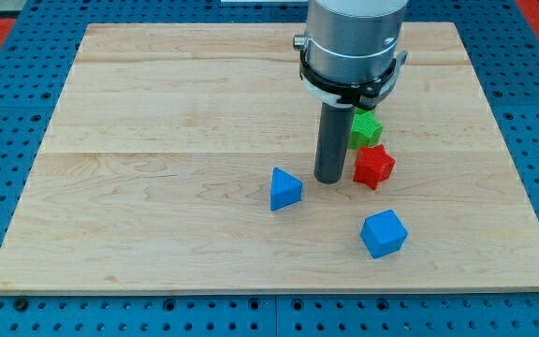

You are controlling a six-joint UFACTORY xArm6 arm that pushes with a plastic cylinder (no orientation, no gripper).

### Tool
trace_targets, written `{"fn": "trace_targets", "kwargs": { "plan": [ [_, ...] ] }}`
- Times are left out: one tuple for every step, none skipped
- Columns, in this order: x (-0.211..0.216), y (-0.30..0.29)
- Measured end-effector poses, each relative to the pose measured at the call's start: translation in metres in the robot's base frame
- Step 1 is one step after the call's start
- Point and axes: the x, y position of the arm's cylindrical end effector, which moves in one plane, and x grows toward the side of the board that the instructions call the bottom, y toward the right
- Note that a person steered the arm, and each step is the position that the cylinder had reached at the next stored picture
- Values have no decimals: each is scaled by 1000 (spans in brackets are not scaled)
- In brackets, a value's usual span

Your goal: Push the triangle slightly to left

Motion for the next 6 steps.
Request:
{"fn": "trace_targets", "kwargs": {
  "plan": [
    [0,0],
    [0,-4],
    [1,-6],
    [32,-33],
    [38,-84],
    [33,-128]
  ]
}}
